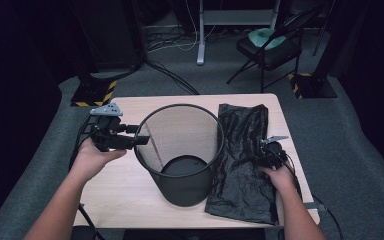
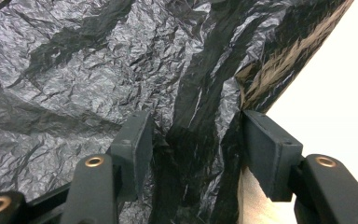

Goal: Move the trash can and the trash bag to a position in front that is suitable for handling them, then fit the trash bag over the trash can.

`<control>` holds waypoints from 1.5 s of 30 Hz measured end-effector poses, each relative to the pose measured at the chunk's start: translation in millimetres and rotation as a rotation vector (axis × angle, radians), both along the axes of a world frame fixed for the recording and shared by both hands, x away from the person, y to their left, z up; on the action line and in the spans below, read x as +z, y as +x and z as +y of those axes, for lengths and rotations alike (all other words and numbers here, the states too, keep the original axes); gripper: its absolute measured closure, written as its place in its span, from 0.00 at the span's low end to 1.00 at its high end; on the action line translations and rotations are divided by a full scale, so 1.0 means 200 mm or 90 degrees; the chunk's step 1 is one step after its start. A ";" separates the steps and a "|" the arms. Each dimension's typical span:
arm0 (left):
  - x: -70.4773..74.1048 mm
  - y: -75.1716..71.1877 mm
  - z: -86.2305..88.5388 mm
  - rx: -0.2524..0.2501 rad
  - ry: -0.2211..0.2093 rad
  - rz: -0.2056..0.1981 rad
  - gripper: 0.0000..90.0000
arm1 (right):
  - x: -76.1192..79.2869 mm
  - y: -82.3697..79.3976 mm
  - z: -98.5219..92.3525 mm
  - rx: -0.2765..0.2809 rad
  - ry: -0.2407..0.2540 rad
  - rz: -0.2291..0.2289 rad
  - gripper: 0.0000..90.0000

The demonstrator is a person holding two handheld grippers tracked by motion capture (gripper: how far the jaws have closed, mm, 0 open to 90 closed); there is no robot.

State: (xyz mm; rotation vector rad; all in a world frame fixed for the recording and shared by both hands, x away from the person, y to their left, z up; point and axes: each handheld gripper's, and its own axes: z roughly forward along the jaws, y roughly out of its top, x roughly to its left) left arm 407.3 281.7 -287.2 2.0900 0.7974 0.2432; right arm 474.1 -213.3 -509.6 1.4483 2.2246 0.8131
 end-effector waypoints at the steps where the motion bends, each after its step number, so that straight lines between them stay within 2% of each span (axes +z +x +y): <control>1: 0.00 0.00 0.00 -0.002 0.001 -0.001 0.48 | 0.00 0.00 0.00 0.000 0.000 0.000 0.48; 14: -0.01 -0.02 -0.03 -0.022 0.006 -0.003 0.42 | 0.00 0.00 0.01 0.001 -0.001 0.002 0.45; 20: -0.02 -0.02 -0.04 -0.025 0.008 -0.002 0.41 | 0.00 0.01 0.01 -0.019 -0.006 0.014 0.33; 26: -0.02 -0.02 -0.04 -0.027 0.011 -0.003 0.41 | 0.01 0.02 0.00 -0.038 0.029 0.044 0.15; 28: -0.02 -0.02 -0.04 -0.029 0.011 -0.003 0.41 | 0.01 0.03 0.00 -0.039 0.025 0.035 0.09; 29: -0.02 -0.02 -0.04 -0.030 0.012 -0.004 0.41 | 0.01 0.03 0.01 -0.047 0.023 0.039 0.04; 31: -0.02 -0.01 -0.04 -0.030 0.012 -0.003 0.41 | 0.01 0.04 0.03 -0.055 0.018 0.043 0.01; 37: -0.03 -0.01 -0.04 -0.033 0.011 -0.004 0.41 | 0.01 0.06 0.08 -0.062 -0.004 0.043 0.00; 45: -0.04 0.00 -0.04 -0.031 0.006 -0.001 0.41 | 0.00 0.06 0.09 -0.068 -0.022 0.033 0.00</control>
